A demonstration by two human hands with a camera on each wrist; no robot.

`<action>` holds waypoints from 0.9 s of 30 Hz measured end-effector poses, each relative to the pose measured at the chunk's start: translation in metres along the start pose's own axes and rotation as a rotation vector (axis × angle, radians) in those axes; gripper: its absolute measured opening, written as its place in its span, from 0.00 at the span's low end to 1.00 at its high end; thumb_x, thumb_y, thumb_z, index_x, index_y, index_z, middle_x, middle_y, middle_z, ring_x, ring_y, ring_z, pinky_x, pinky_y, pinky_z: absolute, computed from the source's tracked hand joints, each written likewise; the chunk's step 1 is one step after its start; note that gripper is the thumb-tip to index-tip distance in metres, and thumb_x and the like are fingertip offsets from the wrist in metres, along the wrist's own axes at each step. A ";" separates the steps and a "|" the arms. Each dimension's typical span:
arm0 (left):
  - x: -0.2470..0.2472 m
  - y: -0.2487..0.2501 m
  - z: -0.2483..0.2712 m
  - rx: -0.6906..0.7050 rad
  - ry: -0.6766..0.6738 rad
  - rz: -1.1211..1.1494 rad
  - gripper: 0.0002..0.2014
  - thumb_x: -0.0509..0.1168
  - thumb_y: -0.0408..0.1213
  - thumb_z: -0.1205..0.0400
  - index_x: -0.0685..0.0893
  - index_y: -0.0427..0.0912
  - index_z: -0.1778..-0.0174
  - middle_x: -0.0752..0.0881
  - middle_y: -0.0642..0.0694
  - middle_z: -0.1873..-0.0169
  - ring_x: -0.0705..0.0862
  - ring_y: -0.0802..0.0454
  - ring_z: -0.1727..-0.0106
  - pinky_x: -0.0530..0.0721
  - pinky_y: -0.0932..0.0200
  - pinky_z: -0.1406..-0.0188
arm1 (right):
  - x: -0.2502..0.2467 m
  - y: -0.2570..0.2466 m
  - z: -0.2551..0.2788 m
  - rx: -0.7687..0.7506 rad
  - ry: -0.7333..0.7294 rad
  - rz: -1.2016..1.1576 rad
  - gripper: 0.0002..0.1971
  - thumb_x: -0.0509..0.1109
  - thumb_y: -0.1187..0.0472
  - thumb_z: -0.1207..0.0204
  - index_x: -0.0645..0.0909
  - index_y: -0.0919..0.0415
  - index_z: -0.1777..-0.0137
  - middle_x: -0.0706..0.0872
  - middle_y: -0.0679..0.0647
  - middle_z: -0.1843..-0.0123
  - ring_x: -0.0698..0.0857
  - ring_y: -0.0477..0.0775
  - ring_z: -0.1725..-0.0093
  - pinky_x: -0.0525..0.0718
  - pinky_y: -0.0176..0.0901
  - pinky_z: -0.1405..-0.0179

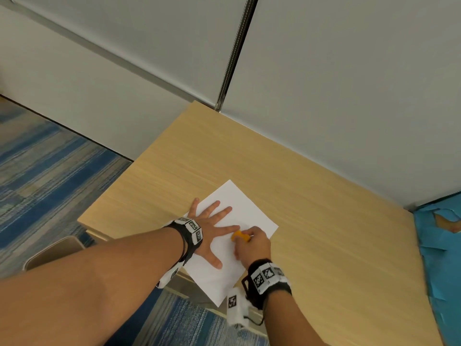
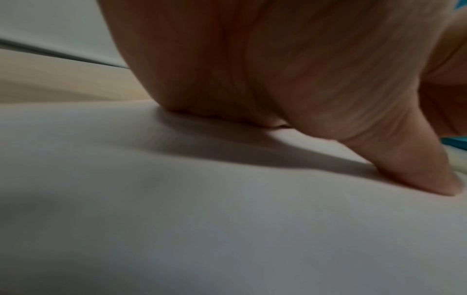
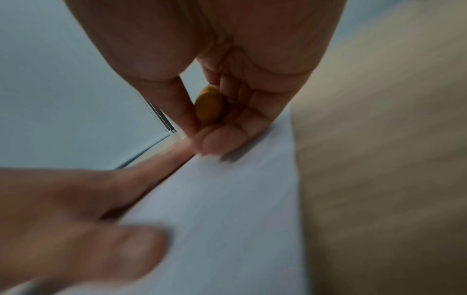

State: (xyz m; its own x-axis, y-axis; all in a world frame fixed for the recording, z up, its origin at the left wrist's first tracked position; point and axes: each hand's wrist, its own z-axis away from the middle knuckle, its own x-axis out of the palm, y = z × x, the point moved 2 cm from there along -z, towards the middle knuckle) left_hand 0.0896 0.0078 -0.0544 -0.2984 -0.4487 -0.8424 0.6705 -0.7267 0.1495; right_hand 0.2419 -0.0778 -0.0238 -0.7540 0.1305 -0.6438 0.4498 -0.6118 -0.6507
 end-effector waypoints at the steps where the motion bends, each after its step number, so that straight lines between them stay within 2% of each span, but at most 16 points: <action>1: 0.000 0.000 0.001 0.003 0.007 -0.007 0.60 0.60 0.88 0.37 0.30 0.79 0.18 0.19 0.54 0.15 0.18 0.40 0.16 0.21 0.15 0.29 | 0.009 -0.001 0.007 -0.037 -0.048 0.030 0.04 0.74 0.55 0.28 0.81 0.52 0.57 0.91 0.57 0.61 0.92 0.60 0.61 0.92 0.54 0.62; 2: 0.000 0.000 0.002 0.007 0.016 -0.014 0.59 0.59 0.88 0.37 0.30 0.78 0.17 0.19 0.53 0.15 0.18 0.40 0.16 0.21 0.16 0.30 | 0.016 -0.003 0.017 -0.074 -0.103 0.059 0.05 0.74 0.55 0.27 0.80 0.51 0.57 0.90 0.56 0.59 0.92 0.59 0.61 0.90 0.50 0.64; 4: -0.001 0.000 0.001 0.008 0.026 -0.014 0.60 0.59 0.88 0.37 0.30 0.78 0.17 0.19 0.54 0.16 0.17 0.40 0.16 0.20 0.16 0.30 | 0.013 -0.005 0.019 -0.078 -0.147 0.079 0.06 0.75 0.55 0.27 0.81 0.52 0.55 0.91 0.58 0.59 0.92 0.61 0.61 0.90 0.51 0.66; 8: -0.002 0.001 0.000 -0.007 -0.005 -0.011 0.61 0.61 0.87 0.38 0.30 0.79 0.18 0.18 0.54 0.16 0.17 0.40 0.16 0.20 0.15 0.31 | -0.007 -0.005 -0.004 0.035 0.032 -0.033 0.06 0.75 0.57 0.26 0.82 0.57 0.55 0.92 0.60 0.62 0.93 0.61 0.63 0.93 0.59 0.60; 11: -0.001 0.001 0.002 0.006 0.021 -0.021 0.60 0.60 0.88 0.38 0.31 0.78 0.17 0.20 0.53 0.15 0.18 0.38 0.16 0.20 0.15 0.31 | 0.020 -0.005 0.022 -0.040 -0.111 0.023 0.05 0.74 0.56 0.27 0.81 0.53 0.55 0.91 0.56 0.61 0.93 0.60 0.61 0.94 0.55 0.61; 13: -0.001 0.001 0.001 0.003 0.022 -0.017 0.61 0.60 0.88 0.38 0.30 0.78 0.17 0.19 0.53 0.16 0.18 0.39 0.16 0.20 0.15 0.30 | 0.019 -0.005 0.024 -0.052 -0.169 0.054 0.07 0.76 0.55 0.27 0.81 0.53 0.54 0.92 0.59 0.59 0.93 0.57 0.64 0.92 0.50 0.64; 15: -0.002 0.001 0.001 -0.005 -0.005 -0.015 0.61 0.62 0.88 0.38 0.30 0.79 0.18 0.18 0.54 0.16 0.17 0.40 0.16 0.20 0.16 0.30 | 0.002 -0.006 0.004 -0.004 -0.077 0.021 0.08 0.76 0.55 0.26 0.82 0.57 0.53 0.93 0.62 0.59 0.93 0.59 0.65 0.93 0.51 0.63; 17: -0.001 0.001 0.000 -0.006 -0.010 -0.008 0.61 0.62 0.87 0.38 0.30 0.79 0.18 0.18 0.55 0.17 0.17 0.40 0.16 0.20 0.15 0.30 | -0.006 -0.006 -0.002 0.032 0.009 -0.015 0.06 0.75 0.57 0.25 0.82 0.58 0.54 0.92 0.60 0.60 0.93 0.60 0.64 0.93 0.54 0.63; 20: 0.001 0.001 0.000 0.004 0.020 -0.010 0.61 0.60 0.89 0.39 0.30 0.78 0.17 0.19 0.54 0.16 0.17 0.40 0.16 0.19 0.16 0.31 | 0.016 -0.008 0.018 -0.073 -0.125 0.081 0.05 0.74 0.56 0.25 0.81 0.53 0.54 0.90 0.54 0.58 0.91 0.56 0.62 0.89 0.48 0.66; 22: 0.001 0.001 0.000 0.002 0.019 -0.006 0.62 0.61 0.88 0.39 0.29 0.77 0.17 0.18 0.54 0.16 0.17 0.40 0.16 0.20 0.16 0.30 | 0.014 -0.008 0.014 -0.084 -0.158 0.103 0.07 0.75 0.53 0.26 0.81 0.52 0.55 0.91 0.56 0.59 0.92 0.59 0.60 0.91 0.51 0.62; 25: 0.000 0.001 -0.002 -0.010 -0.002 0.005 0.64 0.63 0.87 0.39 0.27 0.76 0.18 0.18 0.55 0.17 0.17 0.41 0.16 0.19 0.16 0.30 | -0.004 -0.007 -0.009 -0.003 -0.005 0.023 0.07 0.76 0.54 0.27 0.81 0.54 0.57 0.91 0.58 0.60 0.92 0.62 0.59 0.93 0.58 0.55; 27: 0.002 0.001 -0.002 -0.017 0.014 0.004 0.65 0.62 0.88 0.40 0.26 0.75 0.17 0.18 0.55 0.17 0.18 0.41 0.16 0.19 0.16 0.31 | 0.004 -0.007 0.000 -0.020 -0.048 0.033 0.07 0.75 0.55 0.27 0.81 0.55 0.56 0.92 0.59 0.60 0.92 0.62 0.61 0.93 0.58 0.57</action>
State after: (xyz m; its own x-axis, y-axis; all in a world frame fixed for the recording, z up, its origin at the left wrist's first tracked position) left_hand 0.0906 0.0073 -0.0571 -0.2863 -0.4446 -0.8487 0.6830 -0.7160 0.1446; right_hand 0.2360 -0.0728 -0.0218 -0.7604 0.0732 -0.6454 0.4839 -0.5990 -0.6380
